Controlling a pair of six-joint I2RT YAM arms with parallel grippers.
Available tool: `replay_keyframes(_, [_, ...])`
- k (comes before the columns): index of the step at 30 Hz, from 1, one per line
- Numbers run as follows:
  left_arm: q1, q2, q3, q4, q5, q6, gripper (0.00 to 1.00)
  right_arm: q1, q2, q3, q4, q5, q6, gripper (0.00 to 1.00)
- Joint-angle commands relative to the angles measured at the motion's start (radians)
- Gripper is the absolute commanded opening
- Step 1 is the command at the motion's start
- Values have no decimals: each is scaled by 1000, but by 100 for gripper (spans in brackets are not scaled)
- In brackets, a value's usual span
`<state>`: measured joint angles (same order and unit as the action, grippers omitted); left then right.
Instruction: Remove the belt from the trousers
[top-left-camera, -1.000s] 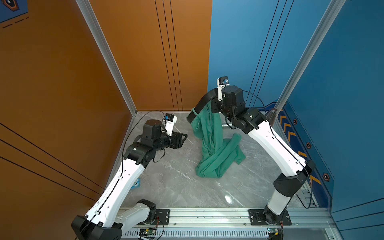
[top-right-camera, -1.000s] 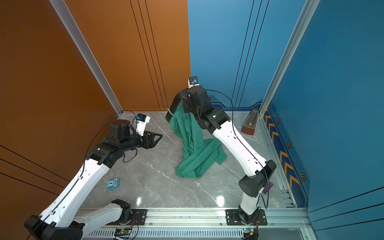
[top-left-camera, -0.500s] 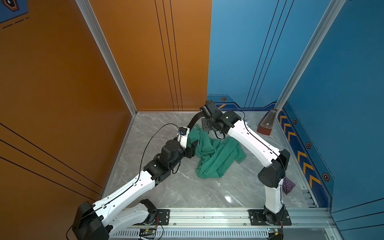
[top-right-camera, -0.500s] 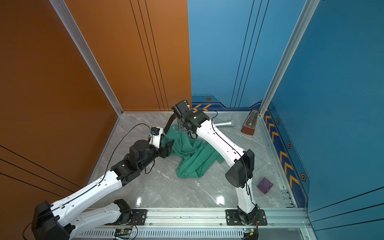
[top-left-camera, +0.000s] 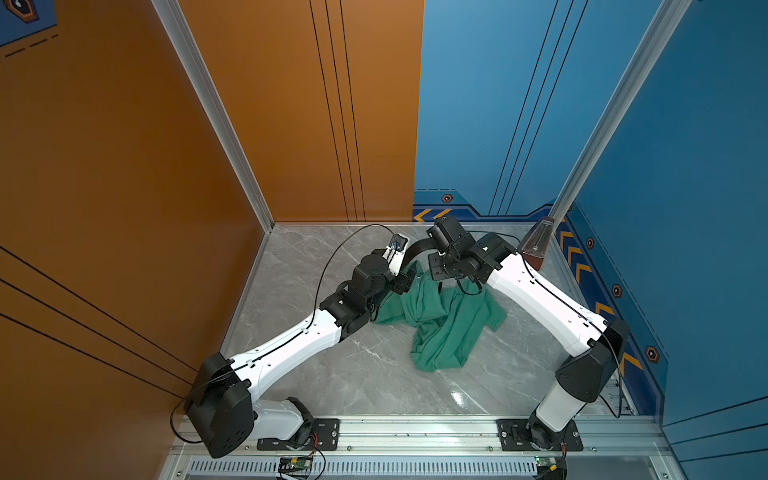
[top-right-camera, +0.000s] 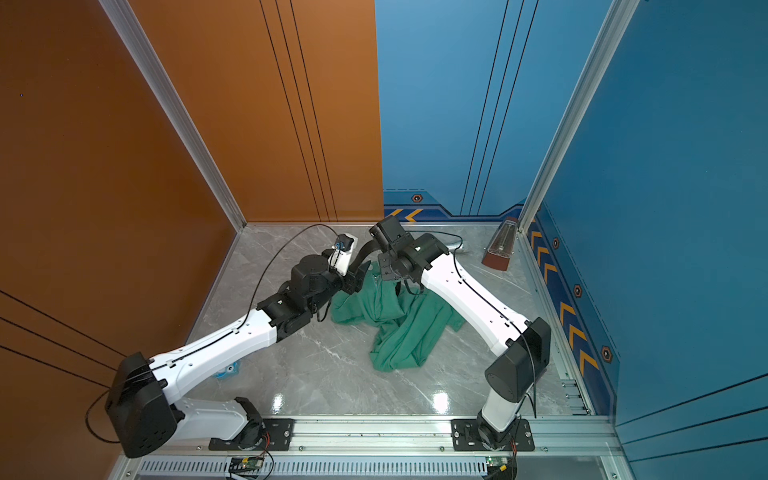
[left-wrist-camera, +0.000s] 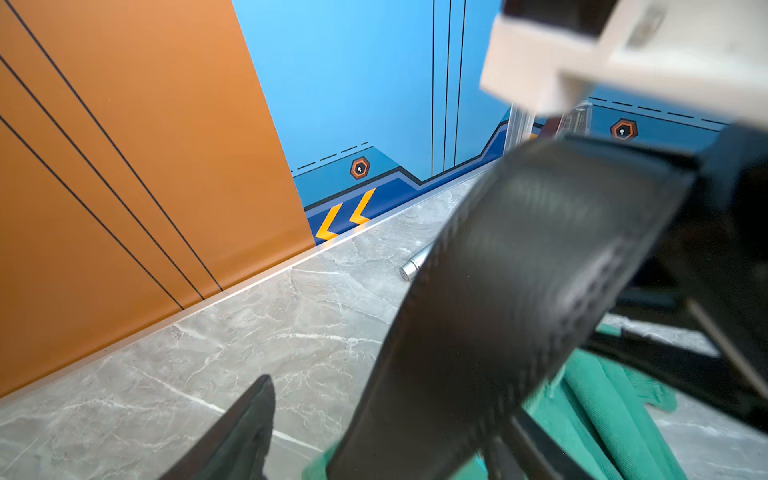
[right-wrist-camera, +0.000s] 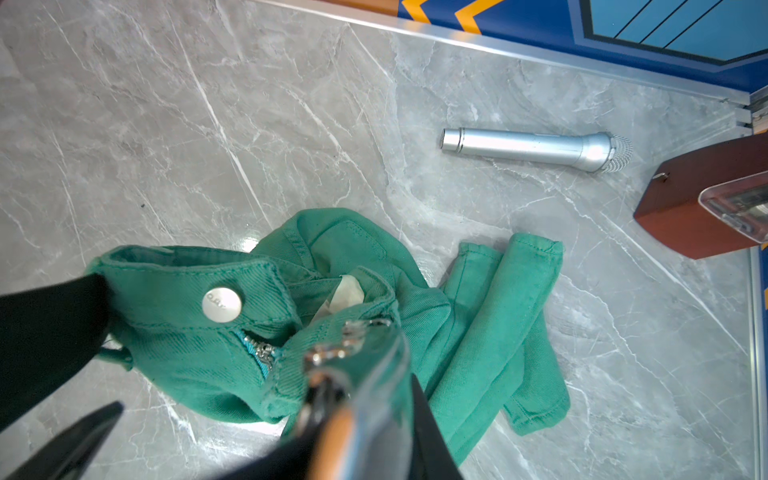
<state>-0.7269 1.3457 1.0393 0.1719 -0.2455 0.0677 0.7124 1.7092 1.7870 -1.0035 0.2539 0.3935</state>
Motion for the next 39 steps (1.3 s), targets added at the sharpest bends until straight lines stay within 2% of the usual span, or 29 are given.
replay_keyframes(1, [-34, 12, 75, 23, 12, 110, 77, 4, -18, -34, -32, -24, -43, 0])
replay_keyframes(6, [-96, 68, 126, 20, -12, 224, 81, -1, -10, -23, -36, -28, -71, 0])
replay_keyframes(8, [-105, 97, 154, 0, -14, 246, 78, -2, -1, -11, -38, -45, -93, 0])
replay_keyframes(10, [-107, 128, 193, -47, -12, 260, 66, -4, 3, -3, -39, -62, -116, 0])
replay_keyframes(11, [-106, 143, 214, -75, -11, 262, 57, -3, 4, -3, -37, -73, -133, 0])
replay_keyframes(13, [-103, 163, 248, -115, -1, 257, 37, -4, -1, -6, -37, -95, -165, 3])
replay_keyframes(16, [-93, 165, 266, -121, 49, 209, 0, -4, -24, -43, -12, -131, -223, 7])
replay_keyframes(20, [-52, 148, 260, -121, 108, 103, 0, -45, -125, -166, 124, -234, -248, 18])
replay_keyframes(23, [-28, 126, 237, -122, 125, 57, 0, -74, -213, -258, 233, -315, -245, 40])
replay_keyframes(24, [-21, 119, 230, -121, 130, 48, 0, -80, -233, -277, 256, -331, -249, 44])
replay_keyframes(28, [0, 89, 203, -121, 134, 18, 0, -92, -308, -333, 313, -374, -275, 55])
replay_keyframes(31, [8, 69, 190, -123, 119, 0, 0, -100, -357, -355, 333, -400, -281, 56])
replay_keyframes(33, [7, 60, 186, -129, 103, -10, 0, -106, -398, -379, 356, -399, -268, 57])
replay_keyframes(34, [7, 56, 191, -139, 93, -17, 0, -109, -423, -393, 378, -382, -251, 62])
replay_keyframes(36, [3, 55, 204, -169, 67, -33, 0, -107, -468, -432, 432, -331, -220, 68])
replay_keyframes(39, [-6, 65, 243, -236, 20, -49, 0, -95, -485, -453, 483, -234, -207, 72])
